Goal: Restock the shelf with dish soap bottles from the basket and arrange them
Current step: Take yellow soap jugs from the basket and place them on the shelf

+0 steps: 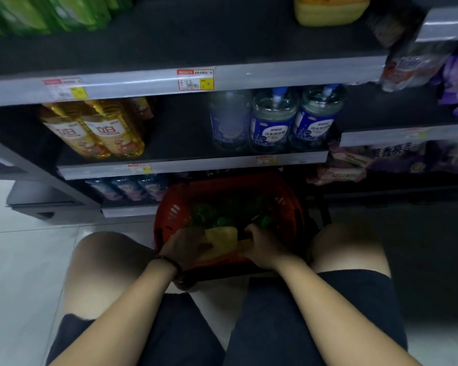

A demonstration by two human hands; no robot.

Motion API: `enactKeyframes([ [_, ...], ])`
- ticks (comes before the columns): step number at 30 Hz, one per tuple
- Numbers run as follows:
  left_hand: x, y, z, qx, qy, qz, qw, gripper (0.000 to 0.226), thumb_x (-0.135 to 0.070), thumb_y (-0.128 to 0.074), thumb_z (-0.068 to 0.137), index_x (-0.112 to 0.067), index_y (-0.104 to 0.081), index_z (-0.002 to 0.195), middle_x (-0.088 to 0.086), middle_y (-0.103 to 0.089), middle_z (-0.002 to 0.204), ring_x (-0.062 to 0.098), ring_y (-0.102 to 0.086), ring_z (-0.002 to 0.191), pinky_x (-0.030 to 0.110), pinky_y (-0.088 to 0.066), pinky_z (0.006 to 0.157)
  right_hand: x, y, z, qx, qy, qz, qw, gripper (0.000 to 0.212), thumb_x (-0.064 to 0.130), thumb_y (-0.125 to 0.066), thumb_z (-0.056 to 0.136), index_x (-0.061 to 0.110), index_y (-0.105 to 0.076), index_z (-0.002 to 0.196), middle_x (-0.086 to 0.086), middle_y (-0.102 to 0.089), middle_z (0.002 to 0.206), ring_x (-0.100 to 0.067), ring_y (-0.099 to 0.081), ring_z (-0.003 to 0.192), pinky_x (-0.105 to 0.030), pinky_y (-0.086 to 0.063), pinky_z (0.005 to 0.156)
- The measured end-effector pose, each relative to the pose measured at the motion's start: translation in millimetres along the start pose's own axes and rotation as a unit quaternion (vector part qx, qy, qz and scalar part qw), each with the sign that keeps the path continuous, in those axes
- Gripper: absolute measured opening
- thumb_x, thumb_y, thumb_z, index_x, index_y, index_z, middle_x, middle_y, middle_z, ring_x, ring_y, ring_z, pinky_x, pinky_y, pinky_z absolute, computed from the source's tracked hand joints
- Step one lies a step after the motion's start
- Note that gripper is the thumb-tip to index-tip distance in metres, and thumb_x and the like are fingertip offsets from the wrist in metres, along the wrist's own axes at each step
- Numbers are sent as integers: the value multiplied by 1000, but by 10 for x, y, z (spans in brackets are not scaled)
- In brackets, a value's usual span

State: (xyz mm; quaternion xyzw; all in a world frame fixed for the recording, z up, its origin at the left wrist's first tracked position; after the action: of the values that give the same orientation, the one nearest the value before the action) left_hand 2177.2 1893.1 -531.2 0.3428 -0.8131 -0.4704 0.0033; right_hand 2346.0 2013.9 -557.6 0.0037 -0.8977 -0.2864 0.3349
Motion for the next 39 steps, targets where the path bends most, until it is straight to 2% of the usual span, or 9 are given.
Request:
enactKeyframes([
  [4,-179,459,-373,-102,-27,-62,993,35,-43,-54,107,-17,-60,129,2,-68,122,23,-66,110,41,-54,94,95,248,-228,-25,42,58,997,82,41,-89,81,27,-47,150,10,-57,135,-15,-58,126,-31,-51,98],
  [7,-273,887,-590,-166,-47,-90,981,29,-47,-56,104,-25,-61,121,-1,-69,116,23,-67,105,40,-54,86,242,476,-398,-58,75,109,990,91,37,-93,74,32,-46,152,8,-61,142,-15,-61,130,-37,-54,106],
  [11,-501,1559,-900,-250,-88,-98,959,27,-52,-61,100,-26,-62,109,-1,-71,101,21,-67,96,41,-52,81,644,821,-685,-94,162,133,973,89,31,-87,72,27,-48,152,6,-61,143,-12,-58,132,-25,-45,110],
  [15,-877,2218,-1258,-304,-159,-104,934,26,-54,-64,97,-28,-63,96,-12,-64,83,5,-61,78,20,-40,63,1077,1176,-979,-108,247,154,951,88,35,-95,68,28,-52,145,19,-61,137,11,-56,126,-13,-44,105],
  [22,-1588,3115,-1654,-346,-227,-124,902,24,-49,-71,95,-25,-70,93,-7,-72,84,3,-65,76,18,-45,57,1413,1853,-1392,-163,295,208,918,82,21,-100,68,28,-57,138,11,-73,124,5,-68,112,-12,-53,86],
  [26,-1637,3317,-1556,-342,-209,-270,875,27,-53,-75,90,-30,-71,104,-7,-76,96,7,-72,85,25,-55,65,1485,2223,-1603,-207,311,236,897,68,25,-97,74,25,-63,133,8,-77,121,-5,-72,112,-21,-58,89],
  [29,-1583,3169,-1376,-313,-195,-392,843,53,-63,-74,83,-36,-61,126,-9,-75,114,9,-74,100,36,-63,86,1528,2496,-1703,-245,315,271,876,65,29,-96,72,22,-67,129,5,-79,118,-10,-75,109,-26,-60,89],
  [33,-1797,2819,-995,-192,-233,-441,845,68,-29,-94,77,-32,-59,134,-6,-76,125,14,-73,116,45,-60,100,1602,2825,-1664,-273,323,316,849,56,28,-92,72,19,-70,122,2,-81,113,-20,-77,107,-36,-63,88],
  [39,-1978,3333,-591,-205,-279,-495,797,61,-13,-86,85,-24,-61,139,1,-75,130,25,-72,121,55,-59,101,2028,3368,-1420,-250,330,277,867,55,46,-90,78,36,-69,128,13,-78,120,-13,-76,110,-45,-61,96],
])
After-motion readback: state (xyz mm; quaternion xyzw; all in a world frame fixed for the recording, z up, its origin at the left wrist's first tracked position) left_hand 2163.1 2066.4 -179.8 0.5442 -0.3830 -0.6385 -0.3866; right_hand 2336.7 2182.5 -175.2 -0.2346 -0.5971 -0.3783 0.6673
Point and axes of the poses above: each hand's wrist, its own z-axis towards the middle knuckle, its own y-axis out of the back of the hand, x = y × z, the point moved 10 cm from there along z, towards the middle knuckle
